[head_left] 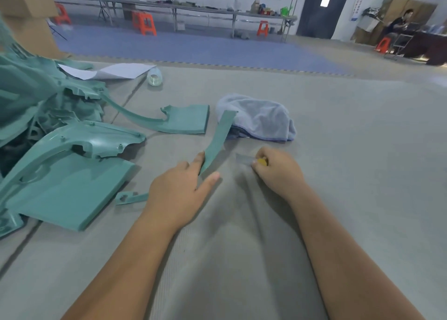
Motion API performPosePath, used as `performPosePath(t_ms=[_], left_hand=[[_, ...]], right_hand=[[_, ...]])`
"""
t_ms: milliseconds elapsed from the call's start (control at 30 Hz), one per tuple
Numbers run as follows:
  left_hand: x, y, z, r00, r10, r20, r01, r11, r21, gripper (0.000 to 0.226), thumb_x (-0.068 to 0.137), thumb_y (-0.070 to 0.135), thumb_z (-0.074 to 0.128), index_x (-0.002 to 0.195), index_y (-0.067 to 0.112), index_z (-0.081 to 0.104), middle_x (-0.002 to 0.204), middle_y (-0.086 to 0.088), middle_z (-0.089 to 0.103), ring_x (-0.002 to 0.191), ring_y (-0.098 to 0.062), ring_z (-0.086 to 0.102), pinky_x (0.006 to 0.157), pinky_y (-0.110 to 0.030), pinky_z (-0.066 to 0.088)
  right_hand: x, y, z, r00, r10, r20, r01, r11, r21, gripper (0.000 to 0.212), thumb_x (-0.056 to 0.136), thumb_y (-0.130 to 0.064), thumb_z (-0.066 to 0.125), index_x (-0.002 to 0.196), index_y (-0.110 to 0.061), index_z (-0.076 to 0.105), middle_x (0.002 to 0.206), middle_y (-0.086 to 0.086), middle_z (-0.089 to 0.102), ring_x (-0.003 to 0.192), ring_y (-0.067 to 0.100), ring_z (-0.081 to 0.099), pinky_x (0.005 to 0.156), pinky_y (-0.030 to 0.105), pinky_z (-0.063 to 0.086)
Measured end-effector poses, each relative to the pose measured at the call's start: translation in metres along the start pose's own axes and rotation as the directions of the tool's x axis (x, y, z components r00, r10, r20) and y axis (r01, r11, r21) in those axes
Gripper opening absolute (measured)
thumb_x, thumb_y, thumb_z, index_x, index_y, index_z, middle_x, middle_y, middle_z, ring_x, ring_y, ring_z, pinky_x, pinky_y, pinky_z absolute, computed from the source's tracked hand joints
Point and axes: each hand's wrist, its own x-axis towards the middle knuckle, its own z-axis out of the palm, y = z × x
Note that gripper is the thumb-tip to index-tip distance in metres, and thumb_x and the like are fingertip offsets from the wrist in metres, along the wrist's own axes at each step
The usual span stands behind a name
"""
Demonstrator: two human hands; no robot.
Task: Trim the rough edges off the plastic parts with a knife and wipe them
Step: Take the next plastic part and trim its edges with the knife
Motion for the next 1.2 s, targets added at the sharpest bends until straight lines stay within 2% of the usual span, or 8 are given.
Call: performPosePath(t_ms=[200,300,433,600,733,867,1000,1200], left_hand=[[0.004,-0.005,0.007,0.996,-0.085,-0.019,0.082,0.992,-0.095,0.056,0.098,0.05,0.034,0.149,0.031,0.025,0.116,-0.002,0.065,0.103,-0.029,0.06,0.07,-0.035,0.04],[0.008,-0.007,0.007,0.98,-0.201,0.0,0.197,0.961,-0.191,0.059,0.092,0.055,0.045,0.145,0.031,0.035,0.106,0.002,0.067,0.1,-0.026,0.06,0.069,-0.033,0.038],[0.009,-0.007,0.003,0.98,-0.185,-0.078,0.152,0.937,-0.314,0.042,0.087,0.052,0.055,0.127,0.038,0.058,0.091,0.012,0.063,0.086,-0.014,0.057,0.07,-0.027,0.039],[0.013,-0.003,-0.001,0.978,0.121,-0.17,-0.168,0.94,-0.298,0.025,0.086,0.043,0.06,0.106,0.032,0.07,0.092,0.012,0.065,0.091,-0.014,0.058,0.081,-0.031,0.037],[0.015,-0.001,0.004,0.981,0.115,-0.154,-0.137,0.981,-0.138,0.019,0.086,0.043,0.053,0.079,0.035,0.069,0.086,0.02,0.052,0.096,-0.008,0.043,0.083,-0.033,0.017],[0.023,0.005,0.003,0.995,0.007,-0.1,-0.036,0.957,-0.287,0.009,0.09,0.029,0.063,0.085,0.03,0.07,0.082,0.022,0.049,0.099,-0.006,0.041,0.094,-0.036,0.021],[0.024,0.011,-0.005,0.993,-0.07,-0.093,0.009,0.843,-0.537,0.017,0.089,0.027,0.065,0.083,0.043,0.062,0.082,0.02,0.062,0.102,-0.015,0.056,0.105,-0.048,0.03],[0.019,0.008,-0.012,0.994,-0.11,-0.017,0.072,0.752,-0.656,0.03,0.1,0.027,0.048,0.078,0.034,0.067,0.056,0.015,0.054,0.067,-0.012,0.053,0.089,-0.048,0.039]], right_hand=[[0.003,0.01,0.001,0.993,0.1,-0.065,-0.098,0.995,0.026,0.023,0.095,-0.033,0.053,0.079,-0.017,0.049,0.08,0.002,0.055,0.078,0.027,0.05,0.063,0.033,0.029],[0.004,0.004,-0.002,0.96,0.261,-0.1,-0.202,0.895,0.399,0.036,0.092,-0.04,0.058,0.069,-0.02,0.039,0.062,-0.012,0.049,0.058,0.011,0.046,0.054,0.031,0.027],[0.009,-0.011,-0.013,0.918,0.372,0.136,-0.244,0.261,0.934,0.033,0.094,-0.04,0.059,0.073,-0.015,0.055,0.054,-0.008,0.032,0.045,0.007,0.026,0.047,0.023,0.022],[0.004,-0.037,-0.03,0.979,-0.019,0.201,-0.201,-0.217,0.955,0.043,0.096,-0.048,0.048,0.074,-0.024,0.076,0.072,-0.003,0.062,0.063,0.013,0.058,0.074,0.028,0.046],[0.0,-0.048,-0.046,0.983,-0.101,0.151,-0.168,-0.191,0.967,0.035,0.082,-0.045,0.052,0.062,-0.018,0.063,0.048,-0.006,0.033,0.04,0.008,0.029,0.044,0.02,0.023],[-0.001,-0.042,-0.051,0.965,-0.215,0.15,-0.194,-0.202,0.96,0.049,0.081,-0.056,0.045,0.066,-0.015,0.064,0.048,-0.004,0.033,0.043,0.01,0.026,0.051,0.028,0.013],[-0.007,-0.031,-0.046,0.942,-0.33,0.052,-0.137,-0.237,0.962,0.063,0.069,-0.064,0.067,0.104,-0.012,0.066,0.084,0.007,0.059,0.077,0.017,0.055,0.074,0.03,0.04],[-0.005,-0.038,-0.036,0.971,-0.232,0.061,-0.097,-0.143,0.985,0.053,0.067,-0.054,0.078,0.104,-0.021,0.062,0.059,-0.007,0.03,0.05,0.006,0.025,0.051,0.021,0.021]])
